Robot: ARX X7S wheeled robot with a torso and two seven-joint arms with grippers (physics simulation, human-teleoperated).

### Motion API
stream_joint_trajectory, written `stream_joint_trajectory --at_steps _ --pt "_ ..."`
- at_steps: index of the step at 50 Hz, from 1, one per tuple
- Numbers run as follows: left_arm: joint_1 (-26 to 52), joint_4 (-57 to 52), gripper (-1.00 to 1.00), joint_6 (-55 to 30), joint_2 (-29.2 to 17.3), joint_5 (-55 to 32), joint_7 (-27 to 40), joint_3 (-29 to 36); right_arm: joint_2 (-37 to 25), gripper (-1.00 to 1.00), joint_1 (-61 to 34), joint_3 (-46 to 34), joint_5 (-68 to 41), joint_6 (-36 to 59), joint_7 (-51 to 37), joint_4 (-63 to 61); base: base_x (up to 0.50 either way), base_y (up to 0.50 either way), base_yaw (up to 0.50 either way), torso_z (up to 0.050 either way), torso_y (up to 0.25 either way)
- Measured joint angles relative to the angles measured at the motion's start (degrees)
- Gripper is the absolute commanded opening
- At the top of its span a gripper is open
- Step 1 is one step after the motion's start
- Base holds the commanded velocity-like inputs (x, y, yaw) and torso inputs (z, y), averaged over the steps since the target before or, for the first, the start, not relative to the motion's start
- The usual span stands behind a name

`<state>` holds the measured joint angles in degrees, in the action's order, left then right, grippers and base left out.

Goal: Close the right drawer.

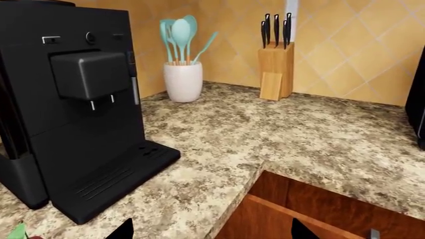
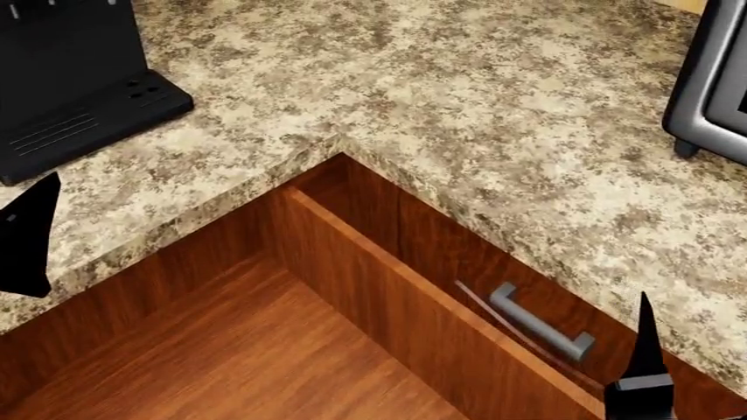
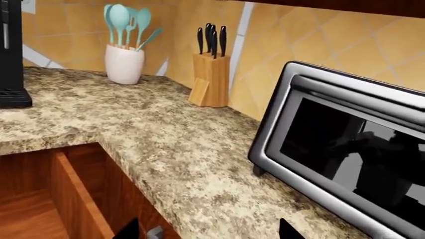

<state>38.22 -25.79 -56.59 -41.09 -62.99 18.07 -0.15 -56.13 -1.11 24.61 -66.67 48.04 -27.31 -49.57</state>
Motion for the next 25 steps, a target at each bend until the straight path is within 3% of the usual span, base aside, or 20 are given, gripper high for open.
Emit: stream_joint_trajectory --at_steps 9,25 --pt "-0.1 0.0 1.0 0.2 -0.1 -0.1 -0.1 0.0 3.6 1.0 11.9 9.1 3.4 -1.0 6.8 -1.7 0.0 0.0 0.0 0.0 0.0" --pt "-0.6 0.0 1.0 0.7 -0.1 -0.1 -0.3 0.2 13.2 1.0 31.9 14.2 17.8 -9.5 23.1 -2.3 0.0 0.0 0.0 0.0 0.0"
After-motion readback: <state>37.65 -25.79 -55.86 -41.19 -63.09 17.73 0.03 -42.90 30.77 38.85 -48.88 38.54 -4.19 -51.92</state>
